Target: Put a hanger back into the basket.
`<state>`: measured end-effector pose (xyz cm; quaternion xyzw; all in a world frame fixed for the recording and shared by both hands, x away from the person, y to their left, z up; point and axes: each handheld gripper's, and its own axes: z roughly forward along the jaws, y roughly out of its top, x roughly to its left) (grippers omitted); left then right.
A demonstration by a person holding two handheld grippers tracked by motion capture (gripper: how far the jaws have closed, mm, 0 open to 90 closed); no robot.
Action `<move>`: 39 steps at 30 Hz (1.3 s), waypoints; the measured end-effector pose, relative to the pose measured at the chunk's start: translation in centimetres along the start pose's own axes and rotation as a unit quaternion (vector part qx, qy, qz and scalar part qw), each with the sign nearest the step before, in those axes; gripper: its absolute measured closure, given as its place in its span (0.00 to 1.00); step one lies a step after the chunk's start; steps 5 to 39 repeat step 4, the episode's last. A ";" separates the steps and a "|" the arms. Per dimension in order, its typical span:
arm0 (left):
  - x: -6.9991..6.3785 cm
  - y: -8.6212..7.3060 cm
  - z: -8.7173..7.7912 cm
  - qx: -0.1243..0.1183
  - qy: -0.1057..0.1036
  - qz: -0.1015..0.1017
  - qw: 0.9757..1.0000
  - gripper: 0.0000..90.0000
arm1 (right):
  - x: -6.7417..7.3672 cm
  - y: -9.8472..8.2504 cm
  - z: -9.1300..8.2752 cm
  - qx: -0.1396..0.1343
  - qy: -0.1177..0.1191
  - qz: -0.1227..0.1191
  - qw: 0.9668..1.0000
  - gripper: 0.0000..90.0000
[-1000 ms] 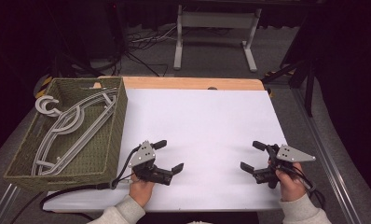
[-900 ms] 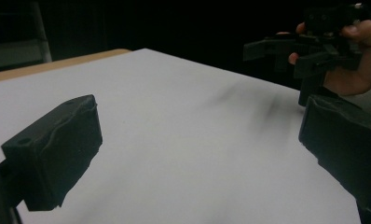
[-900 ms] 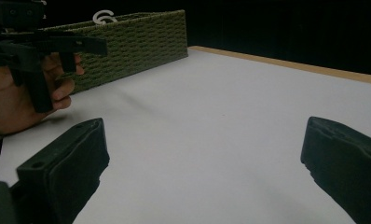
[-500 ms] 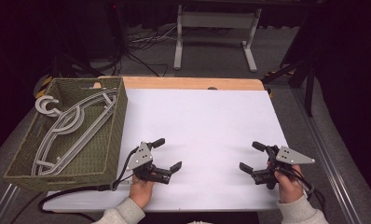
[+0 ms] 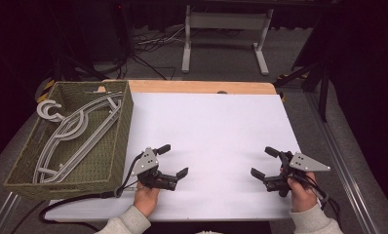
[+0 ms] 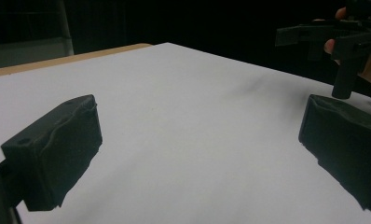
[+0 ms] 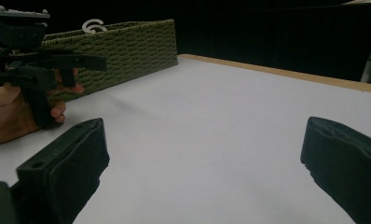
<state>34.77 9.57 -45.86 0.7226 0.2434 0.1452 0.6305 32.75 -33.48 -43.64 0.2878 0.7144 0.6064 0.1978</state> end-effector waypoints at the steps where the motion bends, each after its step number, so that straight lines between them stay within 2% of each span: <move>1: 0.0 0.0 0.0 -0.001 0.001 0.000 1.000 0.00 | 0.0 0.0 0.0 0.000 -0.001 0.000 1.000 0.01; 39: 0.0 0.0 0.0 -0.001 -0.002 0.001 1.000 0.00 | 0.0 0.0 0.0 0.001 -0.001 0.000 1.000 0.02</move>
